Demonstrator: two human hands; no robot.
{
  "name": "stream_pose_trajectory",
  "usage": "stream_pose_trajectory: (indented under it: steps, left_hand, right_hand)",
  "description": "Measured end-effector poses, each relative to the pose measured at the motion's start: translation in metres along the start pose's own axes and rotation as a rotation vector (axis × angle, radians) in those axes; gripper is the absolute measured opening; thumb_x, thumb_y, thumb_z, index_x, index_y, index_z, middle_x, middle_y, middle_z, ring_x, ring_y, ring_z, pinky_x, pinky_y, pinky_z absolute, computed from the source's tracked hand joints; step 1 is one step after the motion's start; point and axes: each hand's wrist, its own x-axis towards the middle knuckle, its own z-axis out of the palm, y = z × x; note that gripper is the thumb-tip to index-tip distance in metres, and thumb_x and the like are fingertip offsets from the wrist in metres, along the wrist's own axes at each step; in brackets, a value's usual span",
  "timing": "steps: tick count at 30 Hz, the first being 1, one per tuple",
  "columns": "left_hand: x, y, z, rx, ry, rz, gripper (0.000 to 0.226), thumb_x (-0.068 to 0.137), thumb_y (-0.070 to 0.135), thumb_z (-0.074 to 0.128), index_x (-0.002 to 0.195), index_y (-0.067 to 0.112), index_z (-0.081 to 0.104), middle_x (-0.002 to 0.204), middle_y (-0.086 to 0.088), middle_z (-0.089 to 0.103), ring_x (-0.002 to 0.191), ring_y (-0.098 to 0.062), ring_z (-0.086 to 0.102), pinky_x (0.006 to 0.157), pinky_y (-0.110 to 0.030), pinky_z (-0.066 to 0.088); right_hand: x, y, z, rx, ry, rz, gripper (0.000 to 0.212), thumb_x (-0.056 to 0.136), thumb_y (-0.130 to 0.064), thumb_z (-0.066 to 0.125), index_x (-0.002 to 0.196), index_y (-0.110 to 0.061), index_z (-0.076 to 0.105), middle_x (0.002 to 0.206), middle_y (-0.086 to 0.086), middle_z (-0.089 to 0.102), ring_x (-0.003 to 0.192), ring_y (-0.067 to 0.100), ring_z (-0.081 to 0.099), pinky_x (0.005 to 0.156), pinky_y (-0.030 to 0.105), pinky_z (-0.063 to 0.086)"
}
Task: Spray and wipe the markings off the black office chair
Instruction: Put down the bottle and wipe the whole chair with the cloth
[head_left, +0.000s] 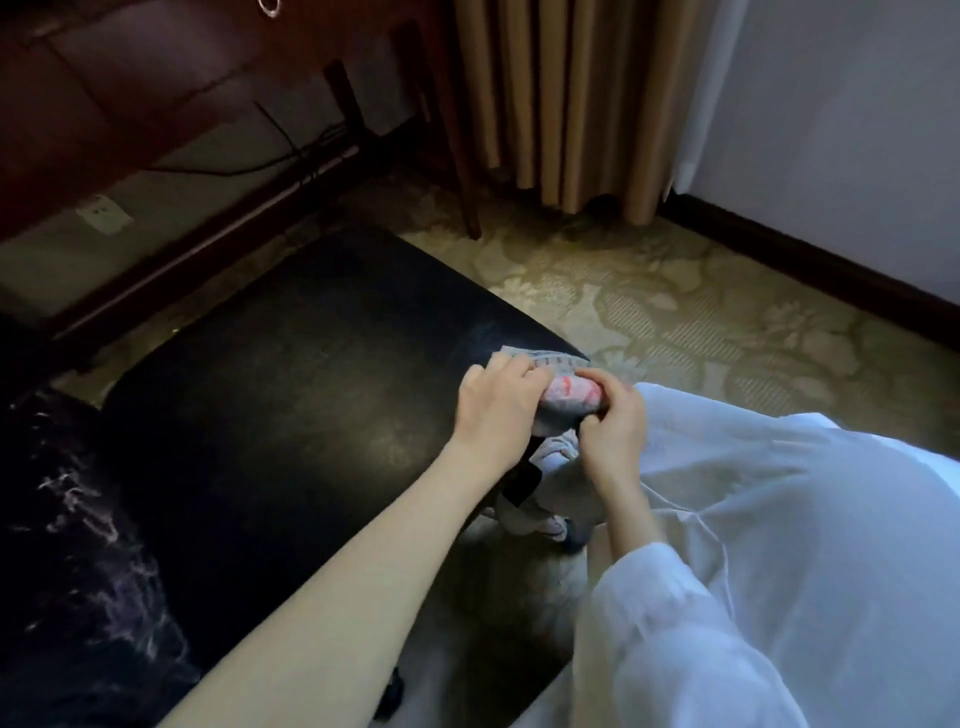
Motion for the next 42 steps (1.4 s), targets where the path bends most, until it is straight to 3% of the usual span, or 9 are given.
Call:
stream_pose_trajectory:
  steps: [7, 11, 18, 23, 27, 30, 33, 37, 42]
  left_hand:
    - [0.034, 0.006, 0.007, -0.006, -0.041, -0.104, 0.033, 0.084, 0.025, 0.063, 0.117, 0.023, 0.060, 0.122, 0.003, 0.056, 0.116, -0.021, 0.046, 0.079, -0.032, 0.032]
    - [-0.004, -0.013, -0.006, -0.084, -0.007, -0.134, 0.036, 0.081, 0.027, 0.063, 0.117, 0.027, 0.062, 0.120, 0.007, 0.059, 0.109, -0.018, 0.051, 0.082, -0.032, 0.036]
    - [-0.129, -0.044, -0.021, -0.116, 0.071, -0.276, 0.045, 0.073, 0.031, 0.030, 0.100, 0.029, 0.065, 0.105, 0.011, 0.065, 0.097, -0.020, 0.061, 0.071, -0.039, 0.046]
    - [-0.202, -0.052, -0.025, 0.026, 0.119, -0.379, 0.043, 0.067, 0.016, 0.036, 0.096, 0.022, 0.067, 0.100, 0.007, 0.067, 0.089, -0.023, 0.065, 0.065, -0.035, 0.045]
    - [-0.225, -0.051, -0.027, 0.086, 0.083, -0.413, 0.047, 0.056, -0.003, 0.068, 0.098, 0.018, 0.068, 0.100, 0.003, 0.067, 0.087, -0.025, 0.065, 0.065, -0.038, 0.047]
    - [-0.207, -0.043, -0.027, 0.074, 0.066, -0.386, 0.037, 0.066, 0.010, 0.055, 0.100, 0.020, 0.067, 0.100, 0.003, 0.066, 0.087, -0.024, 0.063, 0.069, -0.036, 0.048]
    - [-0.154, -0.027, -0.022, 0.012, 0.030, -0.309, 0.044, 0.072, 0.025, 0.037, 0.104, 0.020, 0.067, 0.102, 0.001, 0.066, 0.089, -0.027, 0.062, 0.071, -0.036, 0.049]
    - [-0.066, -0.004, -0.011, -0.036, 0.044, -0.153, 0.035, 0.083, 0.017, 0.051, 0.115, 0.016, 0.064, 0.114, -0.003, 0.064, 0.102, -0.026, 0.058, 0.080, -0.038, 0.048]
    - [0.012, 0.011, 0.016, -0.055, 0.097, -0.108, 0.031, 0.078, 0.009, 0.060, 0.109, 0.010, 0.064, 0.104, -0.008, 0.063, 0.094, -0.032, 0.057, 0.071, -0.040, 0.048]
  right_hand:
    - [0.012, -0.002, 0.010, 0.272, -0.109, 0.138, 0.058, 0.066, 0.012, 0.040, 0.100, -0.031, 0.060, 0.097, -0.005, 0.065, 0.096, 0.018, 0.059, 0.083, 0.032, 0.051]
    - [-0.021, -0.010, 0.019, 0.222, -0.115, 0.082, 0.058, 0.066, 0.014, 0.045, 0.111, -0.020, 0.062, 0.115, 0.004, 0.061, 0.108, 0.019, 0.054, 0.091, 0.026, 0.043]
    - [-0.129, -0.028, 0.035, 0.010, -0.200, -0.062, 0.059, 0.066, 0.008, 0.047, 0.114, -0.023, 0.062, 0.132, 0.008, 0.046, 0.119, 0.028, 0.038, 0.107, 0.042, 0.033]
    - [-0.191, -0.032, 0.036, -0.117, -0.413, -0.215, 0.054, 0.077, 0.001, 0.052, 0.122, -0.029, 0.055, 0.145, 0.010, 0.033, 0.133, 0.033, 0.028, 0.110, 0.038, 0.033]
    - [-0.198, -0.032, 0.028, -0.143, -0.454, -0.347, 0.041, 0.088, -0.014, 0.050, 0.125, -0.031, 0.053, 0.146, 0.007, 0.033, 0.135, 0.028, 0.025, 0.109, 0.038, 0.037]
    - [-0.174, -0.033, 0.023, -0.153, -0.361, -0.399, 0.042, 0.082, -0.022, 0.037, 0.119, -0.028, 0.058, 0.137, 0.006, 0.044, 0.126, 0.026, 0.034, 0.102, 0.041, 0.042]
    - [-0.123, -0.024, 0.020, -0.121, -0.231, -0.345, 0.041, 0.078, -0.003, 0.056, 0.111, -0.027, 0.063, 0.131, 0.004, 0.047, 0.122, 0.025, 0.038, 0.101, 0.042, 0.040]
    - [-0.028, -0.013, 0.004, -0.050, -0.131, -0.208, 0.054, 0.070, 0.014, 0.048, 0.105, -0.022, 0.069, 0.122, 0.003, 0.053, 0.114, 0.024, 0.044, 0.094, 0.026, 0.029]
    - [0.057, -0.007, 0.001, -0.080, -0.046, -0.237, 0.057, 0.060, 0.015, 0.045, 0.096, -0.018, 0.073, 0.104, 0.009, 0.065, 0.100, 0.035, 0.055, 0.091, 0.034, 0.041]
